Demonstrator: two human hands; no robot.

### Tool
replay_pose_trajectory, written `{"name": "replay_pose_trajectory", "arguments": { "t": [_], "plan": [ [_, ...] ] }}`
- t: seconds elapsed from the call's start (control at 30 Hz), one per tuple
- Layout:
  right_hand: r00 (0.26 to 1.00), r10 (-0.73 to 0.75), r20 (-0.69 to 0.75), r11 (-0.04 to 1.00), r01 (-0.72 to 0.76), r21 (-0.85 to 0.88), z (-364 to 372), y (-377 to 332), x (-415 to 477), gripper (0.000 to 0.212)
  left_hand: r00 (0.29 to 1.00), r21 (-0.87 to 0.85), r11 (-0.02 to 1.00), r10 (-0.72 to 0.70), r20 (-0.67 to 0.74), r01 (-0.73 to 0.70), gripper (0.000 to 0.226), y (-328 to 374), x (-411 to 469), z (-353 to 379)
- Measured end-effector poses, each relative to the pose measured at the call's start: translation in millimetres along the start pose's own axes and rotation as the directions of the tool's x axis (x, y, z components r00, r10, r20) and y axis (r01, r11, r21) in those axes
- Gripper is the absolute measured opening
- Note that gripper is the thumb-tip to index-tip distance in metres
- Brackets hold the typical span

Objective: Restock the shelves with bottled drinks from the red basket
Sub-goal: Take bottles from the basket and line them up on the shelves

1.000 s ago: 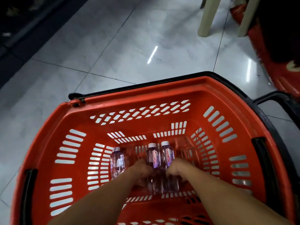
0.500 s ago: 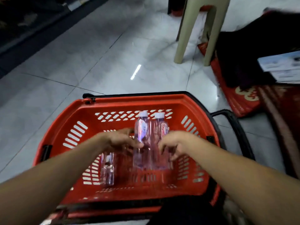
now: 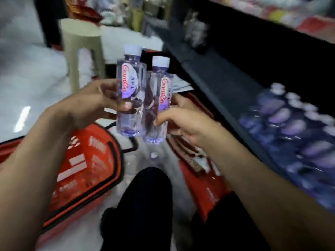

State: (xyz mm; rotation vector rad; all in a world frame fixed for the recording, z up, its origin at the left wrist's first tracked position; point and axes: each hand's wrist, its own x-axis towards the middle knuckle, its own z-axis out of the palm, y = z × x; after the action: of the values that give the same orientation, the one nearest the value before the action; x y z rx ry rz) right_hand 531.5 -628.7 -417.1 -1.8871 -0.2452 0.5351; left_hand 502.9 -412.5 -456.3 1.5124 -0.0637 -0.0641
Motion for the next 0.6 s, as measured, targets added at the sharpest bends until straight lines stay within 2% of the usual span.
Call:
{"name": "replay_pose_trajectory", "arguments": {
  "t": [0.07,0.17,0.23,0.33,0.47,0.6],
  "plan": [
    [0.983,-0.066,-0.172,0.997,0.071,0.025,-45,4,-51,0.040,0.991,-0.027,0.997,0.074,0.113,-0.072,0.082,20,9,57],
    [0.912,-0.098,-0.398,0.987,0.139,0.075,-100,23,-129,0.040,0.951,-0.116,0.985,0.153,0.270,-0.126,0.077,46,17,150],
    [0.850,-0.087,-0.520,0.982,0.162,0.100,-130,40,-177,0.040,0.912,-0.136,0.977,0.202,0.356,-0.164,0.058,58,16,213],
    [0.701,-0.085,-0.708,0.977,0.199,0.080,-164,70,-246,0.044,0.840,-0.128,0.981,0.194,0.507,-0.149,0.040,67,6,302],
    [0.569,-0.067,-0.820,0.972,0.223,0.075,-183,109,-320,0.041,0.754,-0.091,0.987,0.163,0.637,-0.136,0.042,62,-8,386],
    [0.353,-0.045,-0.935,0.973,0.230,0.040,-182,138,-378,0.034,0.660,-0.097,0.989,0.146,0.737,-0.111,0.052,49,-27,453]
  ]
}}
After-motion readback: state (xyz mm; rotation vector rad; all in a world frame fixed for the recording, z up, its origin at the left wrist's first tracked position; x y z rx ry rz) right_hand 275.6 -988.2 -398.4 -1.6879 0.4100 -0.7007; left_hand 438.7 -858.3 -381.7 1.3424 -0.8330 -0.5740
